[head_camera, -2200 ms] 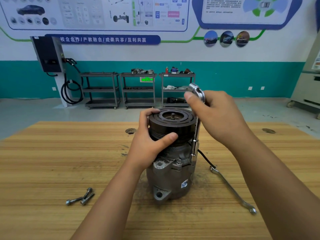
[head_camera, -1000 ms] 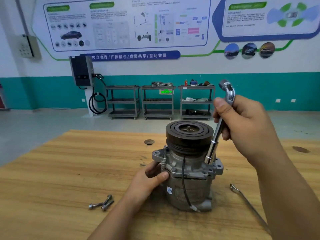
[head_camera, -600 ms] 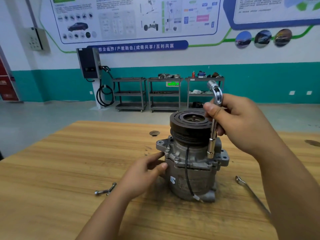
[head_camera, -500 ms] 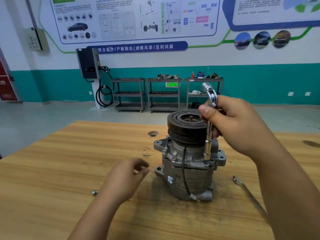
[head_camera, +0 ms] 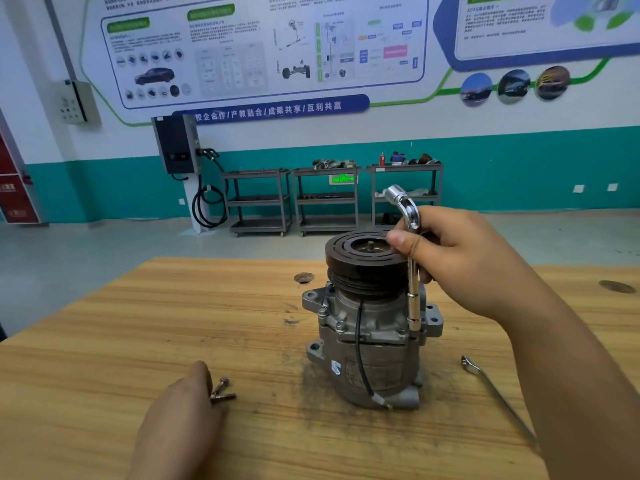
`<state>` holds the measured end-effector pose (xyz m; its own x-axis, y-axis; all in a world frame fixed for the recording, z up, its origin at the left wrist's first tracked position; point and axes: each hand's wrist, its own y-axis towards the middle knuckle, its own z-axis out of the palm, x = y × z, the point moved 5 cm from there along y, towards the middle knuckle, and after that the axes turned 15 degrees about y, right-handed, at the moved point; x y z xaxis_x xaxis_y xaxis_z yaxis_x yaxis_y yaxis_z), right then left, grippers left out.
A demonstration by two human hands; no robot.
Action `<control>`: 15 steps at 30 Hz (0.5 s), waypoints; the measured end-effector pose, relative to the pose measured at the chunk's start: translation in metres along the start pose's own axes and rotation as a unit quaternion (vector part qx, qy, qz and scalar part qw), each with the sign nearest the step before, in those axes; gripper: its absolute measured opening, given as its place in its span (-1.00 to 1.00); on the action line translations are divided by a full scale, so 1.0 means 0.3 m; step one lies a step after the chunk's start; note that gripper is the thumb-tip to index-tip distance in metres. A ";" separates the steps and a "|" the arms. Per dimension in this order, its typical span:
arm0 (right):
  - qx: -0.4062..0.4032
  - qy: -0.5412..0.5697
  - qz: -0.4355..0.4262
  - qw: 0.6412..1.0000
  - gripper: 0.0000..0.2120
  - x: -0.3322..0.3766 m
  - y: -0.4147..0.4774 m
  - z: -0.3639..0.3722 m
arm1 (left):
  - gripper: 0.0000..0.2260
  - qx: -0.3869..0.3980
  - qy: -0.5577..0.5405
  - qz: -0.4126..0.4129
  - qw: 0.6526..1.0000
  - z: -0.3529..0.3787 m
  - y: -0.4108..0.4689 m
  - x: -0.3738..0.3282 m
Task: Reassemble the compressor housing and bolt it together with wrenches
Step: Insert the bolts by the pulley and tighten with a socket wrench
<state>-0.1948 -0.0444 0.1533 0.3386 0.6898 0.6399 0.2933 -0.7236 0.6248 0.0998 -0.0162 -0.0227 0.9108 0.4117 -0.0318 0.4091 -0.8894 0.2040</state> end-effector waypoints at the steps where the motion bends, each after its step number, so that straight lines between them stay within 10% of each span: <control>1: -0.003 -0.001 0.000 1.000 -0.67 -0.002 0.000 -0.006 | -0.78 -0.003 0.002 -0.005 1.000 0.000 0.001 0.006; 15: -0.011 -0.004 0.016 1.000 -0.71 -0.024 -0.009 -0.052 | -0.84 0.000 -0.017 0.001 1.000 -0.010 -0.009 -0.015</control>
<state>-0.2119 -0.0471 0.1541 0.3545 0.6661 0.6562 0.2631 -0.7445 0.6136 0.0943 -0.0152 -0.0201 0.9126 0.4036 -0.0652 0.4081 -0.8897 0.2048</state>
